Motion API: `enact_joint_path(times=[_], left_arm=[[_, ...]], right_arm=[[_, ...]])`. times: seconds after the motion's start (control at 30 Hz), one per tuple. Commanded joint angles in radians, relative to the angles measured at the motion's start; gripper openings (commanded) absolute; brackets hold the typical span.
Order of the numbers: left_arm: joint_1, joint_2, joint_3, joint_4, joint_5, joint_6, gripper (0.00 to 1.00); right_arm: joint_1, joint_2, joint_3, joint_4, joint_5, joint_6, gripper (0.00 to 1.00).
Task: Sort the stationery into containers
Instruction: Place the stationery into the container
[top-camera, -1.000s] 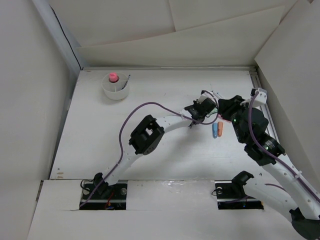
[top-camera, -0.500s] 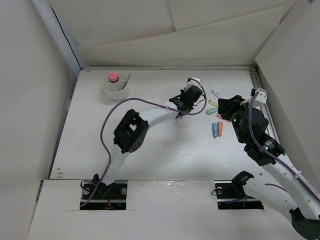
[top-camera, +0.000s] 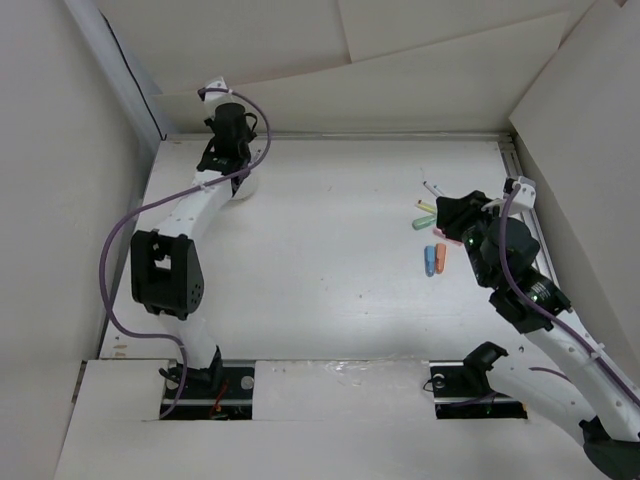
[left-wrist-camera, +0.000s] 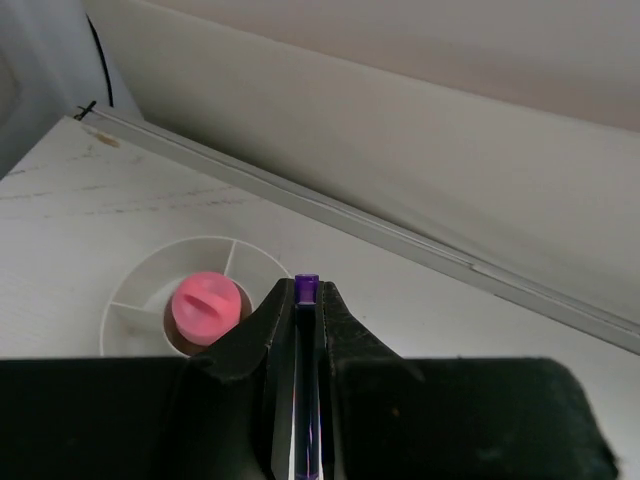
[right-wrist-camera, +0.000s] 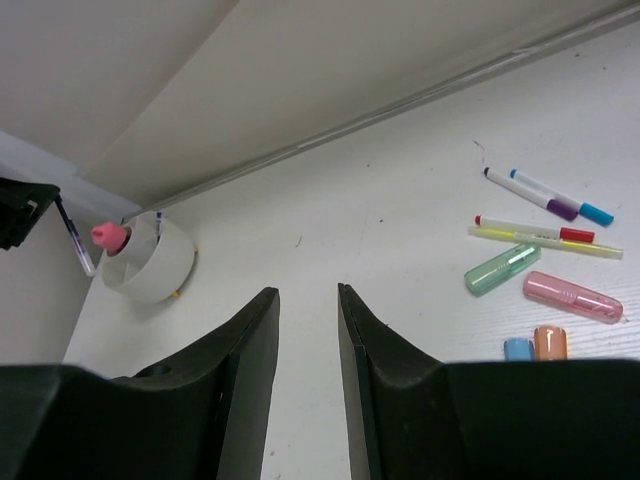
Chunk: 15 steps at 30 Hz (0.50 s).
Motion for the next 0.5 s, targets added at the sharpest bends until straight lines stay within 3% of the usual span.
enact_joint_path(times=[0.0, 0.47], left_arm=[[0.002, 0.014, 0.009, 0.073, 0.039, 0.034, 0.00], [0.002, 0.111, 0.037, 0.236, -0.122, 0.298, 0.00]], right_arm=[[0.010, -0.011, 0.002, 0.058, -0.009, -0.012, 0.36], [0.010, 0.025, 0.002, 0.067, -0.009, -0.012, 0.36]])
